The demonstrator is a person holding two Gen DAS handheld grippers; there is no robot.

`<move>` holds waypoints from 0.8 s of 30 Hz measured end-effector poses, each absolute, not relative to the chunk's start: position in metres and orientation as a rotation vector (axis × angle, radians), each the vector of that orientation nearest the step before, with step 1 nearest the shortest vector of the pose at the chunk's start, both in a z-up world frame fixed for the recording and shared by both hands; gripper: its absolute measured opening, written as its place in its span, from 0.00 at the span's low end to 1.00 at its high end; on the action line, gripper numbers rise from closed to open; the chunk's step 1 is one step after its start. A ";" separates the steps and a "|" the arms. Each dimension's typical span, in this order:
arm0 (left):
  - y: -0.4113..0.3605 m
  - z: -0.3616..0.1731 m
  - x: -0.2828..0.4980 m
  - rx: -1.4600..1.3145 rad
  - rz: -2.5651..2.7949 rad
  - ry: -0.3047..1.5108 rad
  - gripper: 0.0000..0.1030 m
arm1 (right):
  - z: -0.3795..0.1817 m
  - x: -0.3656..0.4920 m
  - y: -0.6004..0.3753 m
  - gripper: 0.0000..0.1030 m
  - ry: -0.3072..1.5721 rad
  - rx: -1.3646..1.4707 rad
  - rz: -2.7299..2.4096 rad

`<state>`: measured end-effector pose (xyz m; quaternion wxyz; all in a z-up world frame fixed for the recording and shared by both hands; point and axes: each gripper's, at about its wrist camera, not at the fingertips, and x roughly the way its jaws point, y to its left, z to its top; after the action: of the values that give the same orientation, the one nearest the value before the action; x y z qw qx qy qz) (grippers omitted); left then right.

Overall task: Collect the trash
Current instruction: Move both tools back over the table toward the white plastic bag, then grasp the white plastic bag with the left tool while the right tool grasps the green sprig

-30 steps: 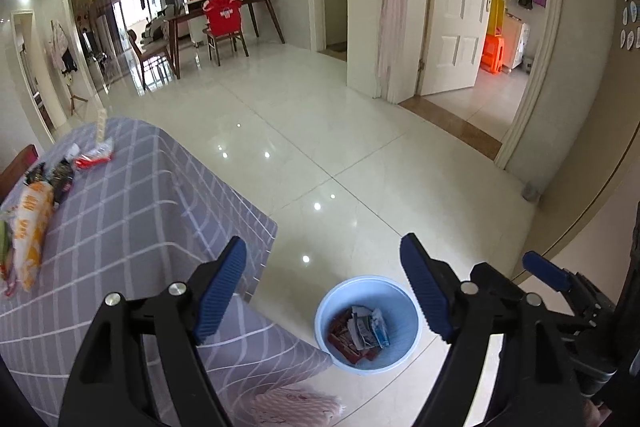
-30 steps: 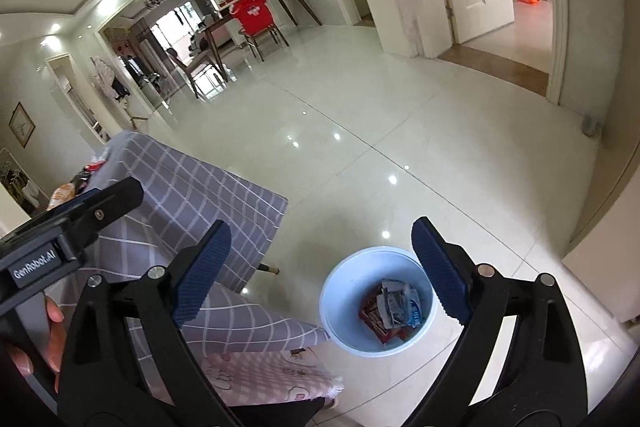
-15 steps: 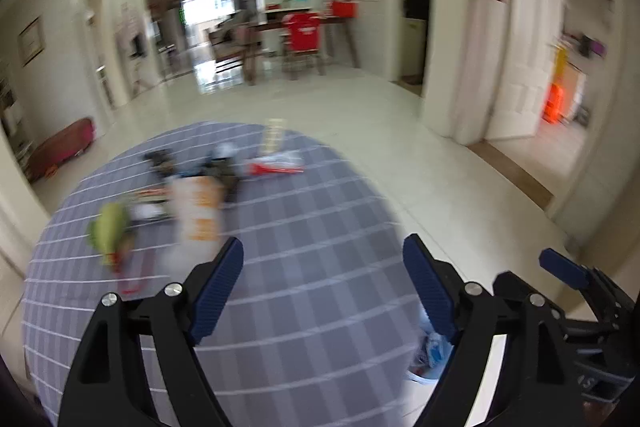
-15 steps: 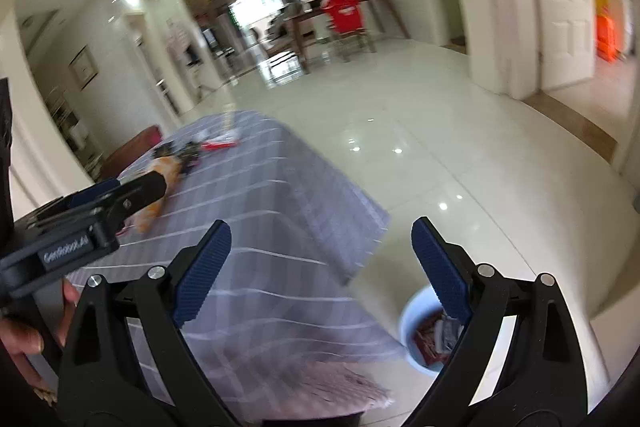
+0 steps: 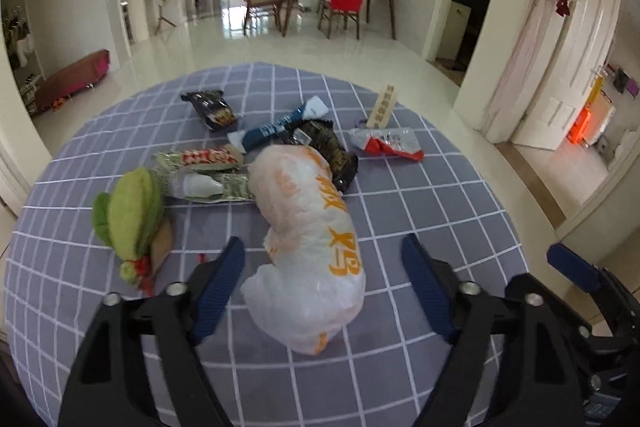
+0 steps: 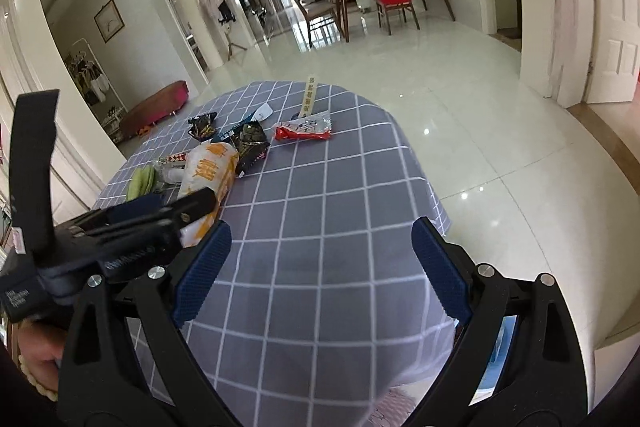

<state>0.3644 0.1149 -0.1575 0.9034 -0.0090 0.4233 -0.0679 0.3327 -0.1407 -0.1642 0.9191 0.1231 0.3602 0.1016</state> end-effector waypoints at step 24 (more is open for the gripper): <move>0.300 -0.114 0.292 -0.174 0.059 0.674 0.28 | -0.153 0.361 0.063 0.87 0.793 0.082 0.499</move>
<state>0.2920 0.3002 -0.1137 0.9397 -0.0852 0.3300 0.0289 0.3607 0.0631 -0.1529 0.8915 0.0397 0.3820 0.2403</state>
